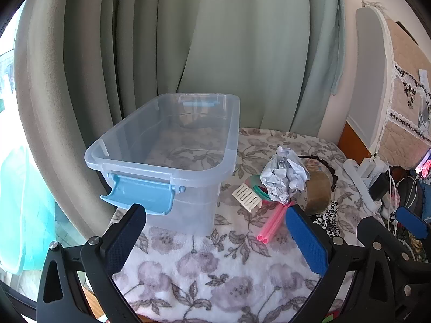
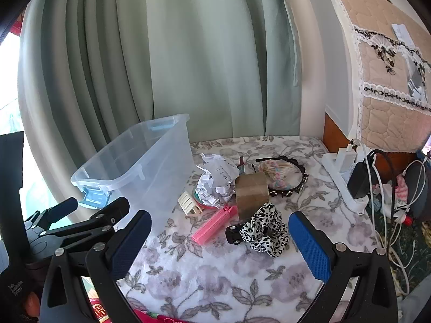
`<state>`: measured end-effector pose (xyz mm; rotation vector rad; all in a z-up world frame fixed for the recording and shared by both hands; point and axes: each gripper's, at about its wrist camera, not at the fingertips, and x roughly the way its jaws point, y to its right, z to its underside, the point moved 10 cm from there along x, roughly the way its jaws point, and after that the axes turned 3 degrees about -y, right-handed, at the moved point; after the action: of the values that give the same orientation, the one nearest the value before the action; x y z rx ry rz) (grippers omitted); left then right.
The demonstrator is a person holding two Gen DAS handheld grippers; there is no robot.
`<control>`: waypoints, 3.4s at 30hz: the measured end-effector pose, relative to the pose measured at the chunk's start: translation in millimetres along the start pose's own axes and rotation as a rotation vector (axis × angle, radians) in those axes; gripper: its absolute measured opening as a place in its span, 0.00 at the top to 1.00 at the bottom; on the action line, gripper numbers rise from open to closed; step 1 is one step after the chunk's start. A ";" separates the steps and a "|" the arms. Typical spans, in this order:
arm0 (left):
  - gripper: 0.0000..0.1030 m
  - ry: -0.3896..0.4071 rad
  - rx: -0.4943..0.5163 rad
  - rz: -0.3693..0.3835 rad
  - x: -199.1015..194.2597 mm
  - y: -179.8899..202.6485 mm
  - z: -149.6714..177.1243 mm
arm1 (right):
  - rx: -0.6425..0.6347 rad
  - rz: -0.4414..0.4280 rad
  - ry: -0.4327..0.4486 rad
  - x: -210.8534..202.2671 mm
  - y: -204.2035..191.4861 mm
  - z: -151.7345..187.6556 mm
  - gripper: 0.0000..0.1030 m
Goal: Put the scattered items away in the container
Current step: 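Move both tools toward the pink roller and leopard scrunchie, then grasp the pink hair roller with the left tool while the right tool grasps the leopard scrunchie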
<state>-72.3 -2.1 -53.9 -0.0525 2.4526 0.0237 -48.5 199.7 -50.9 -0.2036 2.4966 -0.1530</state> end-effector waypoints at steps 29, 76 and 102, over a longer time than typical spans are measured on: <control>0.00 -0.034 0.020 0.030 14.4 11.1 2.0 | 0.026 -0.006 -0.059 10.7 10.5 6.8 0.00; 0.32 -0.535 0.096 0.274 167.6 102.8 81.1 | 0.268 -0.061 -0.442 155.7 96.0 77.2 0.45; 0.73 -0.446 0.062 0.258 75.1 74.2 69.3 | 0.322 -0.059 -0.283 86.3 93.1 32.9 0.80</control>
<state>-89.5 71.8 -154.9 0.2689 1.9984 0.0649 -107.7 273.3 -141.8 -0.1525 2.1504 -0.5097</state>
